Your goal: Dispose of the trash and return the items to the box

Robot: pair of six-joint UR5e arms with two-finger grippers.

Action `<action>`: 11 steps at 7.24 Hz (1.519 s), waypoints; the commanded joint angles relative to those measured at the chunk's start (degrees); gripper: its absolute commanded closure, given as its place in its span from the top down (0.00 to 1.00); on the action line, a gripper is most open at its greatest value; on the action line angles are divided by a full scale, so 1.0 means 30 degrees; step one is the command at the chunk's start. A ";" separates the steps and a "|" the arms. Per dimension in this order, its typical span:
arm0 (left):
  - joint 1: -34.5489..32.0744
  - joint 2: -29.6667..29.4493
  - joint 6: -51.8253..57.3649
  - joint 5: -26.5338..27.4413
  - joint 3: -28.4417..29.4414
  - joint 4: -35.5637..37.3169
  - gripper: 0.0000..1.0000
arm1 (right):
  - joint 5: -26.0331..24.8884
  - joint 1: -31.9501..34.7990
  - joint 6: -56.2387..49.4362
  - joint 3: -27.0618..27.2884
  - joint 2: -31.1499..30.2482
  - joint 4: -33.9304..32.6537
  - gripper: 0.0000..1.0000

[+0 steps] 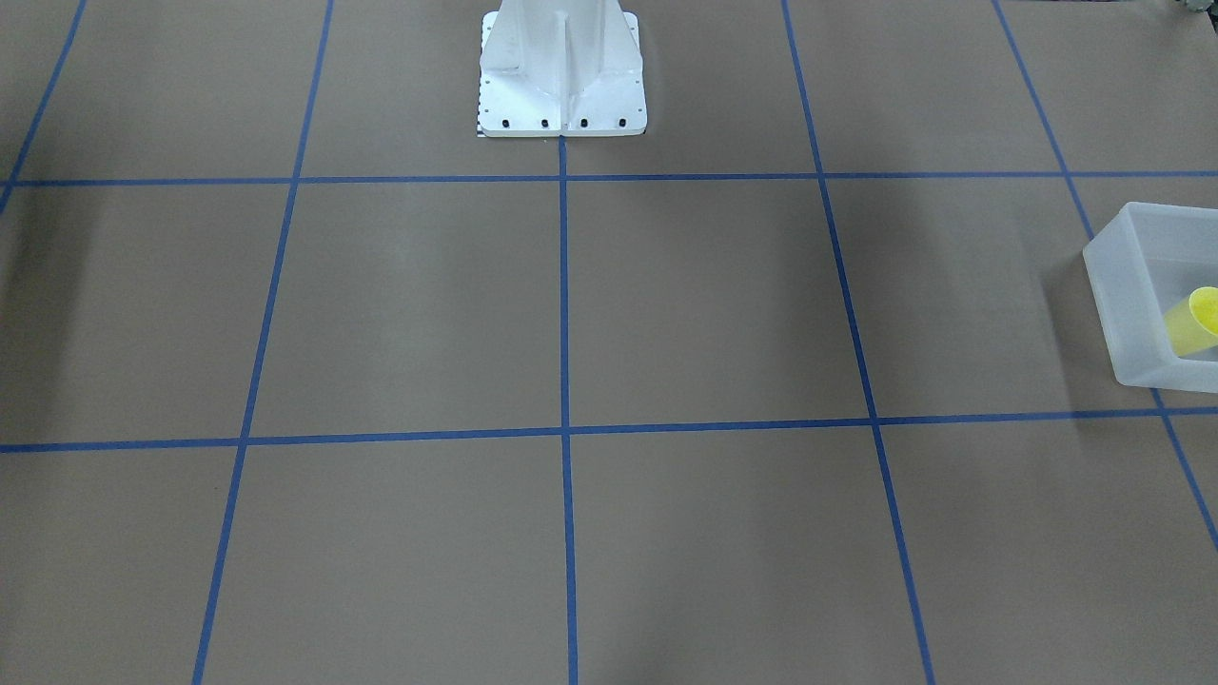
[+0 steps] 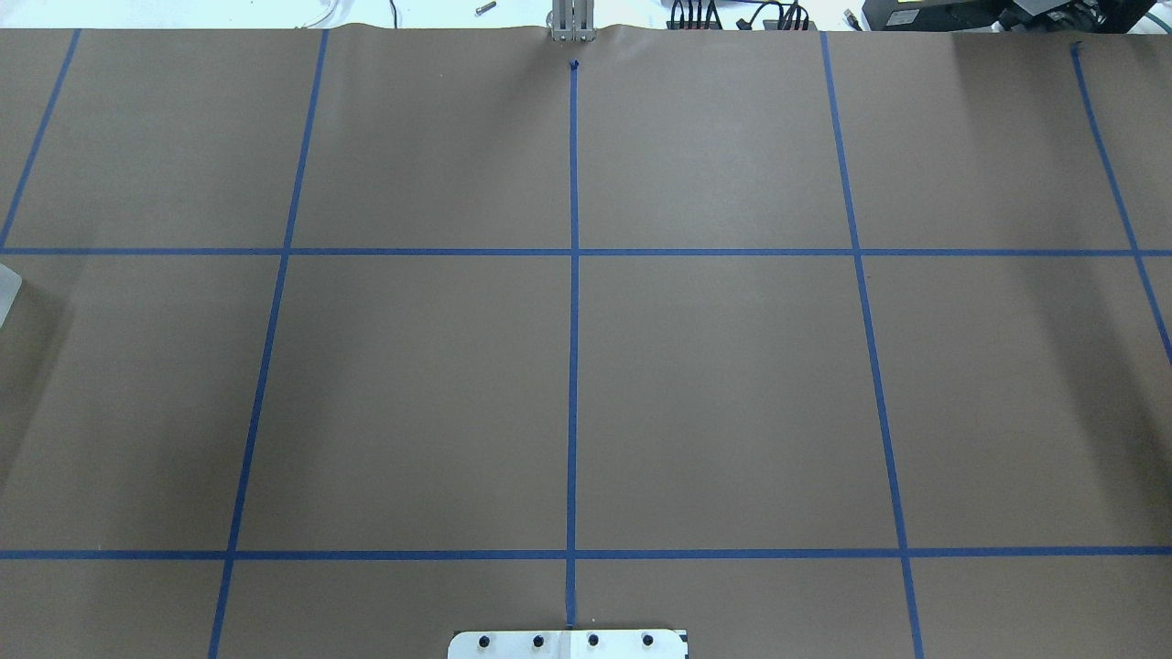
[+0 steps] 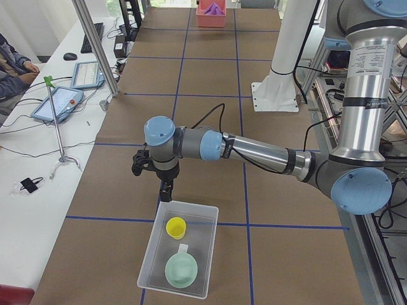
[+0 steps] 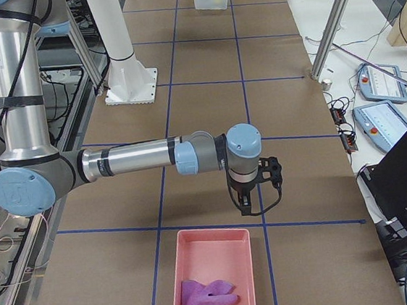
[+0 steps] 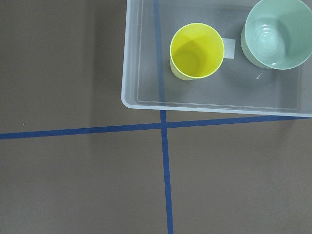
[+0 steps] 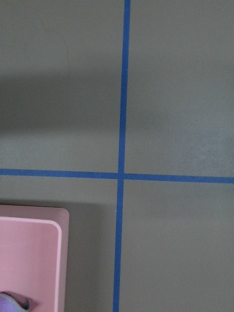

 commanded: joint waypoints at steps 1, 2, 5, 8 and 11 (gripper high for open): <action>0.0055 0.0033 -0.0042 -0.0711 0.0542 -0.0194 0.98 | -0.0312 -0.0370 -0.1279 0.1306 -0.0563 -0.1500 1.00; 0.0055 0.0004 0.0075 -0.0686 0.1038 -0.0252 0.98 | -0.0341 -0.0574 -0.1345 0.1335 -0.0565 -0.1558 1.00; 0.0026 0.0003 0.0076 -0.0569 0.1161 -0.0224 0.98 | -0.0341 -0.0751 -0.1813 0.1336 -0.0944 -0.1559 1.00; 0.0026 0.0033 0.0017 -0.0569 0.1219 -0.0224 0.98 | -0.0312 -0.0722 -0.3015 0.1160 -0.1266 -0.1559 1.00; 0.0026 0.0062 0.0017 -0.0539 0.1190 -0.0223 0.98 | -0.0225 -0.0722 -0.3338 0.1101 -0.1239 -0.1588 1.00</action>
